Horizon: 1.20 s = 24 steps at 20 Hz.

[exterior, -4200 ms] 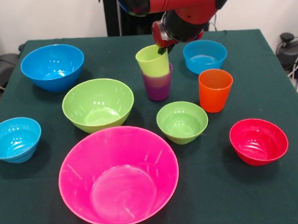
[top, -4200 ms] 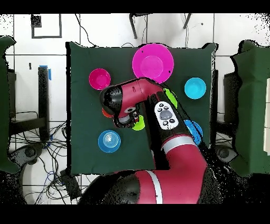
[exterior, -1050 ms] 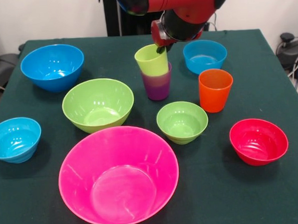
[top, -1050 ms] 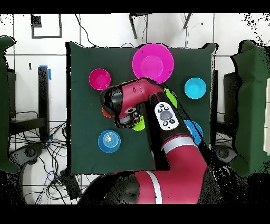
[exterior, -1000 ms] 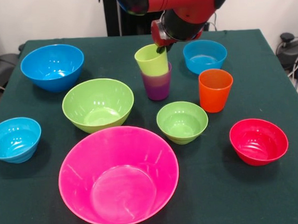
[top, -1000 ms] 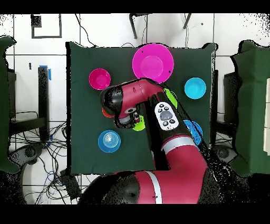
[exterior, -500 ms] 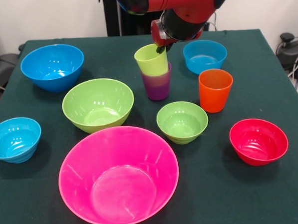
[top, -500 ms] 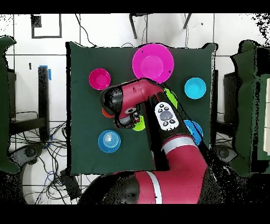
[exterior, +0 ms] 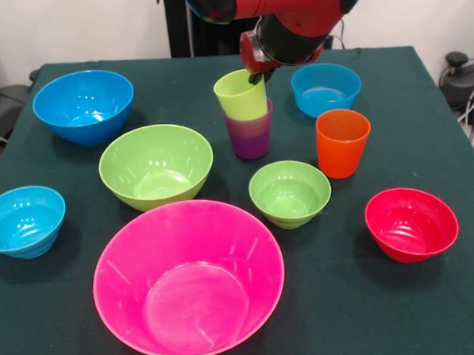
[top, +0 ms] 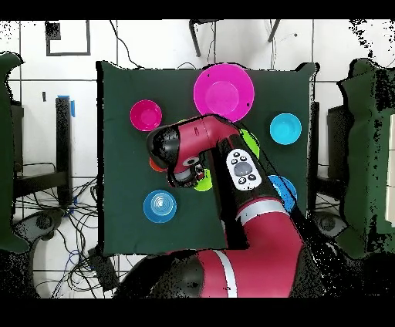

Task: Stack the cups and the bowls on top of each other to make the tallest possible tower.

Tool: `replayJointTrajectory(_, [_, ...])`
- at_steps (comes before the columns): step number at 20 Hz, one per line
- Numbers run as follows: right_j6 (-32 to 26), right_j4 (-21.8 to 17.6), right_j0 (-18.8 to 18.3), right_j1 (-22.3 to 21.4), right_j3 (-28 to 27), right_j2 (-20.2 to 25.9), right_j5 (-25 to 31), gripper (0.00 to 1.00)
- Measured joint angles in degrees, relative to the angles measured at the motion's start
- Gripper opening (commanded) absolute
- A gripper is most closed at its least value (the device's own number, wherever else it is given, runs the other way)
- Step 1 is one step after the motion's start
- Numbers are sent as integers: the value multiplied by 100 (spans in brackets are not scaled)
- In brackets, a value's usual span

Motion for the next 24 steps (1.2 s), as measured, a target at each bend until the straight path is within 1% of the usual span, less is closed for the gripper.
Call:
replayJointTrajectory(12, [0, 0, 1, 0, 17, -12, -272, 0])
replayJointTrajectory(24, [0, 0, 14, 0, 24, -24, -281, 0])
